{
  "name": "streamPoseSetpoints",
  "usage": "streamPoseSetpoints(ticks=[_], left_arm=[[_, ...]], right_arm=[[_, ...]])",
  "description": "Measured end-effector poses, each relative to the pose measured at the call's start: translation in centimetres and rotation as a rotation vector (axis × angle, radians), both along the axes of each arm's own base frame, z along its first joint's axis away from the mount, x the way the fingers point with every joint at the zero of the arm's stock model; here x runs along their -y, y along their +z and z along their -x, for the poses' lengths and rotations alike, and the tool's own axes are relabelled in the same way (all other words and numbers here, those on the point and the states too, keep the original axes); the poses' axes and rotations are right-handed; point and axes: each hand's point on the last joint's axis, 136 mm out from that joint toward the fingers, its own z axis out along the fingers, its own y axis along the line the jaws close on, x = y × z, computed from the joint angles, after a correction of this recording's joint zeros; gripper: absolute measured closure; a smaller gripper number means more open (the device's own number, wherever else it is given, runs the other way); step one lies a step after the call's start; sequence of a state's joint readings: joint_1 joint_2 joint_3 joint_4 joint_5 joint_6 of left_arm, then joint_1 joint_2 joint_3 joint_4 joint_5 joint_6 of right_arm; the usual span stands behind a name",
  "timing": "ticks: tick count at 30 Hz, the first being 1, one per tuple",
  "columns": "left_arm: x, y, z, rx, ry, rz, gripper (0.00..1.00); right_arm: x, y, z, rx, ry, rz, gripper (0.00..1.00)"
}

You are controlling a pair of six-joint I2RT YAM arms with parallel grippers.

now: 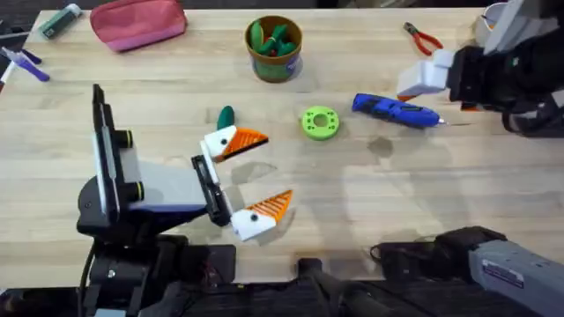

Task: Pick up the gripper from the table and insert it into the empty holder that is missing its gripper. Then pick up a screw, insert it into the mounting hole, and use the screwdriver to tighten it. Finally, clean up the table by picking up the vegetable and placing it into the bucket.

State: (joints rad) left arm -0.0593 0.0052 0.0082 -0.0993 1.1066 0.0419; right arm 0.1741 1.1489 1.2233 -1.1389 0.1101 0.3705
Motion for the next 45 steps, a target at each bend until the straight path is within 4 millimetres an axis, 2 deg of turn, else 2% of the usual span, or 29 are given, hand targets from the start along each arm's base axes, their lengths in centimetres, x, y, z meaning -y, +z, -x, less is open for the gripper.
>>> streamPoseSetpoints(ticks=[7, 10, 18, 20, 25, 28, 33, 39, 45], left_arm=[[-2.3, 0.7, -3.1, -0.095, 0.252, 0.001, 0.015], [-3.8, 2.3, -3.6, -0.132, 0.38, -0.047, 0.016], [-8.1, 8.4, -4.7, -0.228, 0.649, -0.246, 0.015], [-9.0, 9.5, -5.3, -0.277, 0.692, -0.297, 0.015], [-10.1, 10.6, -7.5, -0.404, 0.74, -0.397, 0.015], [-10.3, 10.5, -9.4, -0.456, 0.742, -0.432, 0.015], [-10.6, 8.1, -11.3, -0.556, 0.739, -0.492, 0.015], [-11.8, 5.4, -12.2, -0.714, 0.786, -0.588, 0.015], [-13.5, 4.9, -13.2, -0.873, 0.863, -0.684, 0.015]], right_arm=[[0.0, 0.6, 0.4, 0.024, -0.011, -0.012, 0.01], [0.1, 0.5, 0.7, 0.014, -0.013, -0.012, 0.01], [0.1, 0.4, 0.9, 0.006, -0.016, -0.011, 0.01], [0.1, 0.4, 0.9, 0.006, -0.015, -0.011, 0.01], [0.1, 0.4, 0.8, 0.008, -0.016, -0.011, 0.009], [0.1, 0.4, 0.8, 0.01, -0.015, -0.012, 0.009], [0.1, 0.4, 0.7, 0.013, -0.015, -0.012, 0.008], [0.1, 0.4, 0.7, 0.013, -0.016, -0.012, 0.007], [0.1, 0.4, 0.7, 0.013, -0.015, -0.012, 0.007]])
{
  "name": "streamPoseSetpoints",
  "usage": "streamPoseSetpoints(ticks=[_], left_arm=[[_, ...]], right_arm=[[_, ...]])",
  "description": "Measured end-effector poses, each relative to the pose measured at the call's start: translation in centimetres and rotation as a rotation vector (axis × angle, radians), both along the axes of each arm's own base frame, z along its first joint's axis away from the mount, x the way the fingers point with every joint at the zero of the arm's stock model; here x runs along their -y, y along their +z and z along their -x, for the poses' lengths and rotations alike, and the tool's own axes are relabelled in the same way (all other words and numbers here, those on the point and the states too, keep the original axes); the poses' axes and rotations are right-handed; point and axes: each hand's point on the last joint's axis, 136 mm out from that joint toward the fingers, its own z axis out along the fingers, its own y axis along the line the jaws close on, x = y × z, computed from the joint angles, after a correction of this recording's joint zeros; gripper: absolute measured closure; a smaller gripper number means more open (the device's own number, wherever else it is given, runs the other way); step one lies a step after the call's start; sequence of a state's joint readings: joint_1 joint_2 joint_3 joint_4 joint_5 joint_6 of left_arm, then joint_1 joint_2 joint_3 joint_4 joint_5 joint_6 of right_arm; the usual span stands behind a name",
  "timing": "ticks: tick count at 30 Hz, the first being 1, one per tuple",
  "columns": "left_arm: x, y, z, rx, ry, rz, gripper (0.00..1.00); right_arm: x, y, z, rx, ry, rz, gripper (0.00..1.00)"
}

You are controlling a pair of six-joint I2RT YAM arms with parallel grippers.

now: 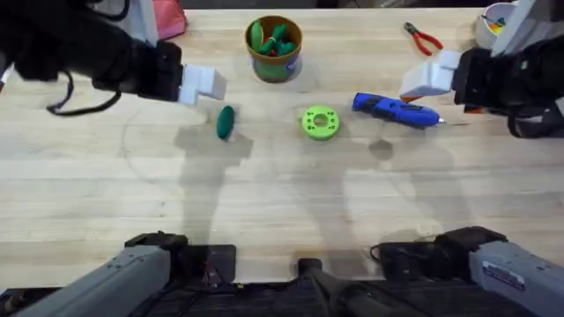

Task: Pick up the gripper from the table and insert it into the empty holder that is missing its gripper. Then pick up a screw, insert it into the mounting hole, and use the screwdriver to tighten it. Finally, clean up the table by picking up the vegetable and placing it into the bucket.

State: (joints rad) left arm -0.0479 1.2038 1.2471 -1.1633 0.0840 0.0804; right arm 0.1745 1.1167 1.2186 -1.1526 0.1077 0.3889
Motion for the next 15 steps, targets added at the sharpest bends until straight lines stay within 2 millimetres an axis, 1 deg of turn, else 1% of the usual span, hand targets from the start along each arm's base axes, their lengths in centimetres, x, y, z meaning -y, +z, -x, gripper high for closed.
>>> streamPoseSetpoints(ticks=[3, 9, 15], left_arm=[[-0.3, -0.6, -0.8, -0.037, 0.03, -0.012, 0.015], [-0.4, -3.6, -1.4, -0.156, 0.051, -0.019, 0.016], [0.7, -5.7, -1.6, -0.24, 0.036, -0.022, 0.015]], right_arm=[[0.0, 0.0, 0.0, 0.0, 0.0, 0.0, 0.009], [0.0, 0.0, 0.0, 0.0, 0.0, 0.0, 0.008], [0.0, 0.0, 0.0, 0.0, 0.0, 0.0, 0.007]])
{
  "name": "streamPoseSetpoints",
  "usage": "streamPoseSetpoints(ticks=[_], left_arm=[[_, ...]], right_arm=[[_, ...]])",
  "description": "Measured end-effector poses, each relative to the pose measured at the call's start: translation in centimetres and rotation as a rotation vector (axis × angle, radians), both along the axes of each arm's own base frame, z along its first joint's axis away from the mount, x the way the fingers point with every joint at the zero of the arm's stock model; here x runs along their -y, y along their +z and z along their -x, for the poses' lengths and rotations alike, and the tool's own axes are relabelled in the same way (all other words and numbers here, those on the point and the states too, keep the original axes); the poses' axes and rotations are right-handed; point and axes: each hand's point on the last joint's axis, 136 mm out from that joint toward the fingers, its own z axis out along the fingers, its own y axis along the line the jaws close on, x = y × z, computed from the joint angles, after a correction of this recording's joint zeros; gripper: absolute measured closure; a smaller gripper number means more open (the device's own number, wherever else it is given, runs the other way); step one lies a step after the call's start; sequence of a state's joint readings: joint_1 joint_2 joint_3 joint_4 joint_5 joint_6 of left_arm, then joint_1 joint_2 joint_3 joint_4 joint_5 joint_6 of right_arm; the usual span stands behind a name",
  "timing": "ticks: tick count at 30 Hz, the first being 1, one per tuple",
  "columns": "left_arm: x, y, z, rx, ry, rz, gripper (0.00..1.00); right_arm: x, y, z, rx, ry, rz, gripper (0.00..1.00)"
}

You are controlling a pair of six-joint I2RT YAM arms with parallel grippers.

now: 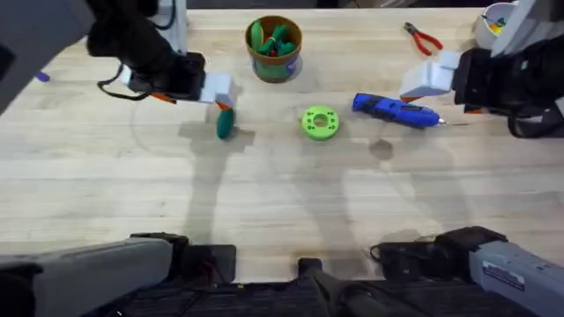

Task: Pick up the gripper from the table and insert it into the empty holder that is missing its gripper. Then pick up a screw, insert it into the mounting hole, and use the screwdriver to tighten it. Finally, clean up the table by picking up the vegetable and placing it into the bucket.

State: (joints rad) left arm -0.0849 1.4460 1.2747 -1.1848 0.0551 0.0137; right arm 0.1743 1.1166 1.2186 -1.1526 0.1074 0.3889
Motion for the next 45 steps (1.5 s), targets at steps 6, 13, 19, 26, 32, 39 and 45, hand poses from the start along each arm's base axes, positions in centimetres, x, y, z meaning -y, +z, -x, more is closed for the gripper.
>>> streamPoseSetpoints(ticks=[6, 13, 19, 26, 32, 39, 45], left_arm=[[2.4, -1.0, 0.8, -0.051, -0.049, -0.025, 0.016], [2.2, -0.9, 0.0, -0.02, -0.031, -0.043, 0.015], [2.4, -3.4, -1.6, -0.056, -0.037, -0.053, 0.015], [2.6, -8.3, -3.0, -0.155, -0.051, -0.071, 0.014], [2.6, -10.7, -3.5, -0.194, -0.057, -0.078, 0.015], [1.8, -11.3, -3.6, -0.21, -0.061, -0.079, 0.01], [1.6, -11.5, -3.5, -0.218, -0.071, -0.075, 0.03]], right_arm=[[0.0, 0.0, 0.0, -0.001, 0.0, 0.0, 0.009], [0.0, 0.0, 0.0, 0.0, 0.0, 0.0, 0.008], [0.0, 0.0, 0.0, 0.0, 0.0, 0.0, 0.008], [0.0, 0.0, 0.0, 0.0, 0.0, 0.0, 0.007], [0.0, 0.0, 0.0, -0.001, 0.0, 0.0, 0.007], [0.0, 0.0, 0.0, -0.002, 0.0, 0.001, 0.007], [0.0, 0.0, 0.1, -0.003, 0.003, 0.003, 0.009]])
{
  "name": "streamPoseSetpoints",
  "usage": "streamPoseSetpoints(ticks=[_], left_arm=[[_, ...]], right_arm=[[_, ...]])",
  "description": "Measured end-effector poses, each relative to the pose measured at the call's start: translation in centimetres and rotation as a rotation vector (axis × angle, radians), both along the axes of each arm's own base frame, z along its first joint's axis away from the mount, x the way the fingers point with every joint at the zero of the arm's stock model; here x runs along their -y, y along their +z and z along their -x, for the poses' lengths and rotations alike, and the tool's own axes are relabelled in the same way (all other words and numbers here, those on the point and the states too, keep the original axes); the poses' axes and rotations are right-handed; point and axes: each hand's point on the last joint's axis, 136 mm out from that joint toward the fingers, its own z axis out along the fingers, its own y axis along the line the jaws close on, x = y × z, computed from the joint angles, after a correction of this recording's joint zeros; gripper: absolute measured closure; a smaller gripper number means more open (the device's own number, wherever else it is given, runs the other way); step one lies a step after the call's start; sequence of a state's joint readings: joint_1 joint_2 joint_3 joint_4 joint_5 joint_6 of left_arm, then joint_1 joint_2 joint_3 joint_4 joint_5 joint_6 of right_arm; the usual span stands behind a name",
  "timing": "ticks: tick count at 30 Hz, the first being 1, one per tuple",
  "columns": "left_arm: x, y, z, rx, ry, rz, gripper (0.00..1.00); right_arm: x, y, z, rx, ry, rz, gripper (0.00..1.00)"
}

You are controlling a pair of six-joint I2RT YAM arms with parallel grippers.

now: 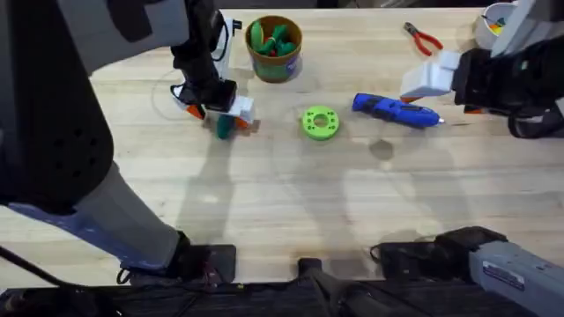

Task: Pick up the gripper from the table and insert it into the empty holder that is missing its gripper. Then pick up a screw, insert it into the mounting hole, and use the screwdriver to tighten it. Finally, clean up the table by picking up the vegetable and placing it into the bucket.

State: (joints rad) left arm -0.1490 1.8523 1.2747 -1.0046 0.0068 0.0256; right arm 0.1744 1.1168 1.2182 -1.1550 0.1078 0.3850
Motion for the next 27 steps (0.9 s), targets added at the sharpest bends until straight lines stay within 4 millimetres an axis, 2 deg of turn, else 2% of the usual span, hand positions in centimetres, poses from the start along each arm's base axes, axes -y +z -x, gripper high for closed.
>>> streamPoseSetpoints(ticks=[6, 12, 16, 20, 22, 24, 27], left_arm=[[0.12, 0.0, 0.02, -0.001, -0.006, 0.005, 0.084], [0.18, -0.02, 0.03, -0.002, -0.005, 0.009, 0.097], [0.24, -0.35, 0.03, -0.009, -0.006, 0.011, 0.152], [0.29, -0.57, 0.12, -0.018, -0.008, 0.013, 0.256], [0.31, -0.57, 0.11, -0.017, -0.01, 0.014, 0.323], [0.36, -0.57, 0.13, -0.018, -0.012, 0.017, 0.463], [0.36, -0.52, 0.07, -0.016, -0.013, 0.017, 0.845]], right_arm=[[0.0, 0.01, 0.01, 0.0, 0.001, 0.0, 0.009], [0.0, 0.0, 0.01, 0.0, 0.001, 0.001, 0.011], [0.0, 0.01, 0.01, 0.0, 0.003, 0.002, 0.009], [-0.01, 0.0, 0.01, 0.0, 0.004, 0.001, 0.009], [0.0, 0.0, 0.01, 0.0, 0.003, 0.002, 0.01], [0.0, 0.0, 0.01, 0.0, 0.003, 0.002, 0.008], [0.0, 0.01, 0.01, 0.0, 0.003, 0.002, 0.008]])
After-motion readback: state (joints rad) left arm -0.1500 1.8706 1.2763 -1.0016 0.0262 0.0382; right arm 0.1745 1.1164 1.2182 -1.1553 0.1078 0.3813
